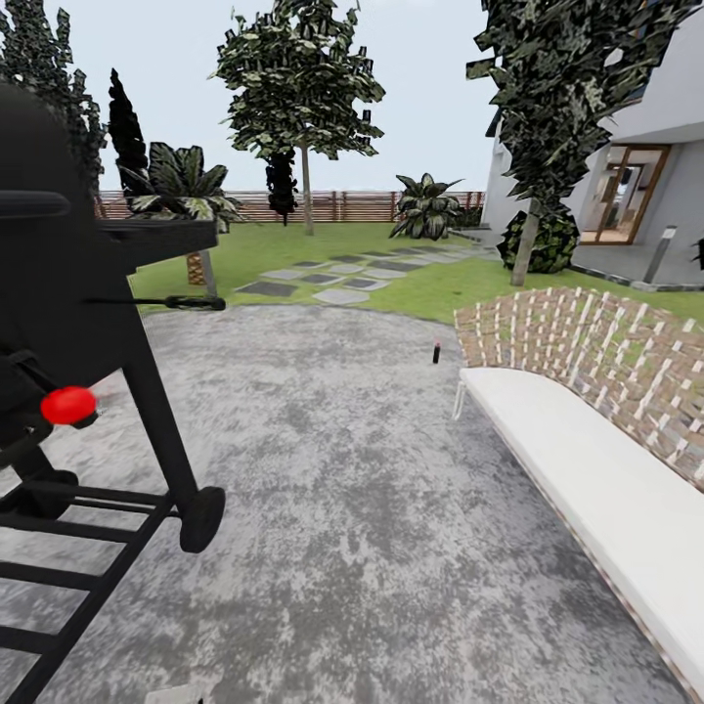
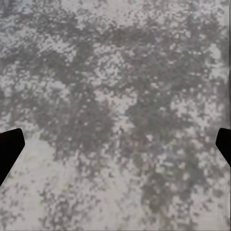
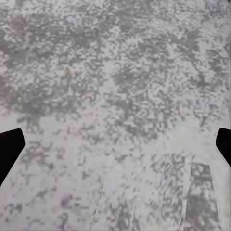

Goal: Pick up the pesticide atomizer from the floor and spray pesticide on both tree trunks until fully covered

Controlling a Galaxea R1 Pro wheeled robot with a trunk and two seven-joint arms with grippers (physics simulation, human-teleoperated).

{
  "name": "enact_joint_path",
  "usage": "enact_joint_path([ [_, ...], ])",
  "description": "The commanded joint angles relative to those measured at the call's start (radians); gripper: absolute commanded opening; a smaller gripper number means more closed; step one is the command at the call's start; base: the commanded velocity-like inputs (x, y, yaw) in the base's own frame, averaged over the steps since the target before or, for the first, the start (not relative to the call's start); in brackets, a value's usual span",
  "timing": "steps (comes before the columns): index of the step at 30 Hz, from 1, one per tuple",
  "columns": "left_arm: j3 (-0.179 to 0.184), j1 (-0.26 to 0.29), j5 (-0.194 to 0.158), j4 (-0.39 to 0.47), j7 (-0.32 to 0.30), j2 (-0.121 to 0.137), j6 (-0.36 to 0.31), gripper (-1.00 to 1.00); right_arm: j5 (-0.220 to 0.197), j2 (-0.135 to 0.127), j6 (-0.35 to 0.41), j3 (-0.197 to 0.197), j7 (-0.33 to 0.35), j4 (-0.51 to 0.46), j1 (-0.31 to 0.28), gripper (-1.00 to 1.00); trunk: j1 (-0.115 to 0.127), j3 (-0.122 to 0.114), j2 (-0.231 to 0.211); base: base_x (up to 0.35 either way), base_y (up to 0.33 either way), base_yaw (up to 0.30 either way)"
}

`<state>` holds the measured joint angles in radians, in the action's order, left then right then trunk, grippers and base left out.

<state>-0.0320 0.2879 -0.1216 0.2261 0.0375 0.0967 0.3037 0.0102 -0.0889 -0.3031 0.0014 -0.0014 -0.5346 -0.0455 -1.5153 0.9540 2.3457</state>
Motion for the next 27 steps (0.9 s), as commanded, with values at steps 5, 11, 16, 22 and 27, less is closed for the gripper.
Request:
enact_joint_path([
  [5, 0.0, 0.0, -0.006, -0.001, -0.001, 0.0, 0.003, 1.0, 0.002, 0.0, -0.003, 0.0, 0.0, 0.001, -0.001, 1.0, 0.0, 0.001, 0.0, 0.339, -0.099, 0.0],
  [11, 0.0, 0.0, -0.007, -0.001, -0.001, 0.0, 0.003, 1.0, 0.002, 0.0, -0.003, 0.0, 0.0, 0.001, -0.001, 1.0, 0.0, 0.001, 0.0, 0.339, -0.099, 0.0],
  [16, 0.0, 0.0, -0.007, -0.001, -0.001, 0.0, 0.003, 1.0, 0.002, 0.0, -0.002, 0.0, 0.0, 0.001, -0.001, 1.0, 0.0, 0.001, 0.0, 0.339, -0.099, 0.0],
  [22, 0.0, 0.0, -0.007, -0.001, -0.001, 0.0, 0.003, 1.0, 0.002, 0.0, -0.002, 0.0, 0.0, 0.001, -0.001, 1.0, 0.0, 0.001, 0.0, 0.339, -0.099, 0.0],
  [27, 0.0, 0.0, -0.007, -0.001, -0.001, 0.0, 0.003, 1.0, 0.002, 0.0, -0.002, 0.0, 0.0, 0.001, -0.001, 1.0, 0.0, 0.001, 0.0, 0.339, -0.098, 0.0],
])
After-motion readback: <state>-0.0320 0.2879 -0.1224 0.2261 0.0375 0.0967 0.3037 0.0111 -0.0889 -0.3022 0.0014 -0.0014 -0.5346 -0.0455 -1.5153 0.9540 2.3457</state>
